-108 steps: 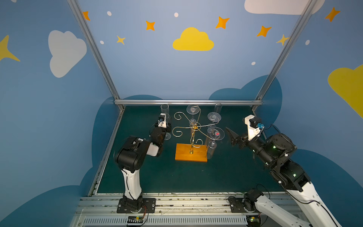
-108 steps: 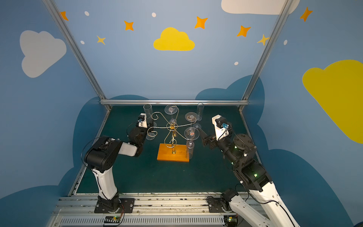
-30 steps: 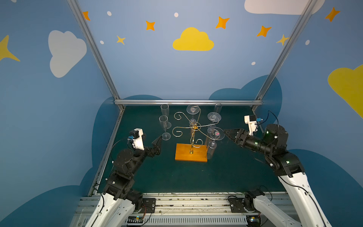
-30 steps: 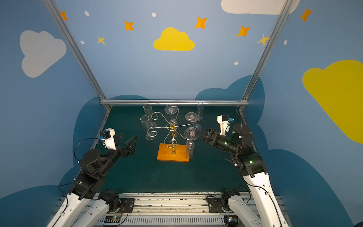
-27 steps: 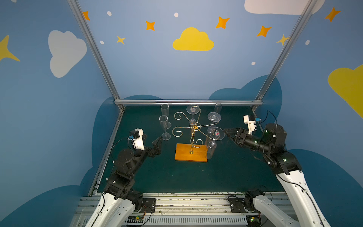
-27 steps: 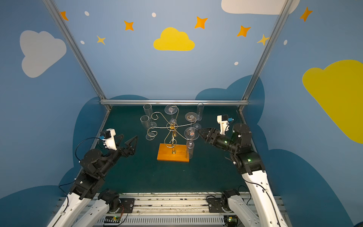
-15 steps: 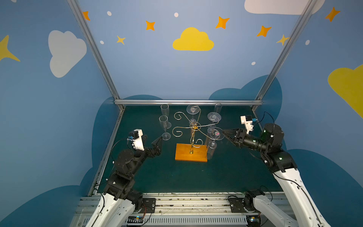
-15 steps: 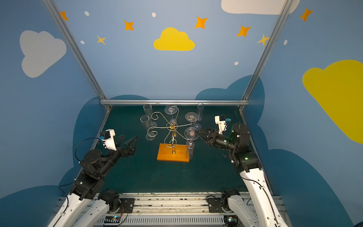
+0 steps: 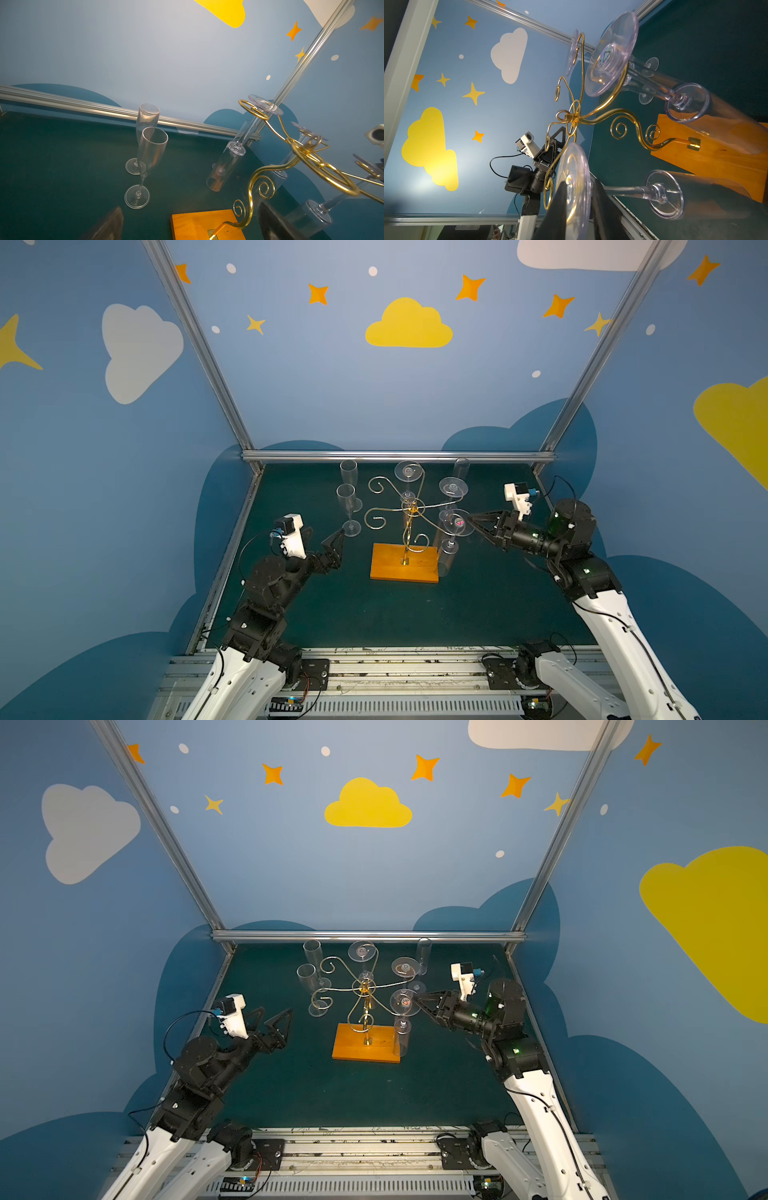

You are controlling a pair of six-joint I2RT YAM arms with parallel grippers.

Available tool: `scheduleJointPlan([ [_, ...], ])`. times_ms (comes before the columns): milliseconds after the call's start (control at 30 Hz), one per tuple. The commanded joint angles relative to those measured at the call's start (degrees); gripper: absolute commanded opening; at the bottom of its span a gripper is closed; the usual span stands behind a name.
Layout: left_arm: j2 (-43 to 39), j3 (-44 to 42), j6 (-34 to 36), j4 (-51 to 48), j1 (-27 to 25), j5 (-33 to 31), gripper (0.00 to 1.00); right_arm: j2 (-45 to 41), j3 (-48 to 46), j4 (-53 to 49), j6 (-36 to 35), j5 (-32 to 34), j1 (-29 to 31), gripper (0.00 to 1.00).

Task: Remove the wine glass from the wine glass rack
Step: 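Reach the right gripper to the stem of a hanging glass on the rack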

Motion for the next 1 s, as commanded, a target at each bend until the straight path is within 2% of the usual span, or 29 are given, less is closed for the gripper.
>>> scheduleJointPlan([
  [0, 0.0, 0.0, -0.2, 1.6, 0.0, -0.2, 0.99, -0.1, -0.6, 2.5, 0.5, -0.9, -0.2, 0.19],
  [367, -0.8, -0.5, -0.7, 1.1, 0.1, -0.9, 0.99, -0.6, -0.8, 3.1, 1.2, -0.9, -0.2, 0.00],
  [533, -1.3, -0.2, -0.9, 0.6, 0.1, -0.9, 1.00, -1.0, -1.9, 5.3, 4.0, -1.1, -0.2, 0.00],
  [767, -1.7, -0.6, -1.6, 0.4, 0.1, -1.2, 0.99, -2.4, -3.5, 13.5, 14.7, -1.2, -0.1, 0.00],
  [967, -1.6, -0.6, -1.9, 0.3, 0.0, -1.5, 0.99, -4.4, -3.2, 15.3, 20.7, -0.8, 0.0, 0.00],
])
